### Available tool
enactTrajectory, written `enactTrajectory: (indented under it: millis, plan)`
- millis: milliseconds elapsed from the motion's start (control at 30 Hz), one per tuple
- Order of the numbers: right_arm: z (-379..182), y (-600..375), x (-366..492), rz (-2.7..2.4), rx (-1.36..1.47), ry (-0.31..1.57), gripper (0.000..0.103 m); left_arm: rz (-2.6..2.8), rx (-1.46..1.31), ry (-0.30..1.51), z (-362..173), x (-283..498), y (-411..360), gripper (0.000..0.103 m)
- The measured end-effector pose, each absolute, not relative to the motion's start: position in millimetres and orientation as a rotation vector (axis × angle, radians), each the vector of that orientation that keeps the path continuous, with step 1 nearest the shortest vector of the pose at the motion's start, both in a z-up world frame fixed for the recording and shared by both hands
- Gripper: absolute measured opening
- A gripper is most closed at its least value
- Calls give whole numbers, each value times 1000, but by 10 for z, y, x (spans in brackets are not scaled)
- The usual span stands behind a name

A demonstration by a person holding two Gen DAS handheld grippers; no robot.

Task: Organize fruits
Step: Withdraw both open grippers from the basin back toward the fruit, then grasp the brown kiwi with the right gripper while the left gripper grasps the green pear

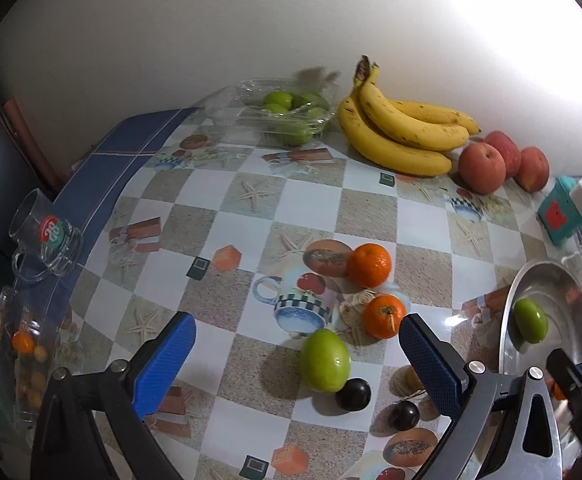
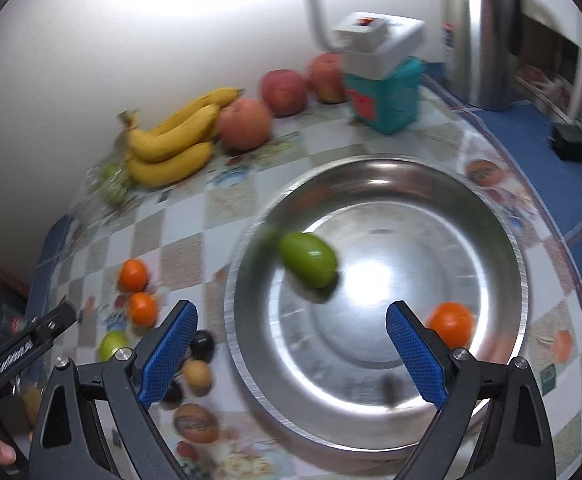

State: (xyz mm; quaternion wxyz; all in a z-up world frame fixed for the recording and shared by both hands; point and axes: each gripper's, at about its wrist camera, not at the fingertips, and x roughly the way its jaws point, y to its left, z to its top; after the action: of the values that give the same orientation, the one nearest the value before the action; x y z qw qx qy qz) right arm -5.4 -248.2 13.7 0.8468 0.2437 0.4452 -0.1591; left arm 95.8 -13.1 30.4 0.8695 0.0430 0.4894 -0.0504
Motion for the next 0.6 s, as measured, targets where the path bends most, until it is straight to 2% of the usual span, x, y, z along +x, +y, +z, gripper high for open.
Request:
enactTrajectory:
  millis: [333, 433, 500, 600]
  plan:
    - [269, -2005, 133, -166, 448, 927, 94, -111, 32, 1022, 354, 947, 49, 103]
    - [240, -1899, 178, -124, 442, 939, 84, -107, 24, 1032, 346, 940, 90, 100]
    - [216, -1856, 194, -112, 434, 954, 83, -102, 25, 1043, 319, 943, 109, 99]
    - [160, -1825, 218, -99, 440, 974, 69, -100, 21, 1074, 243, 961, 109, 94]
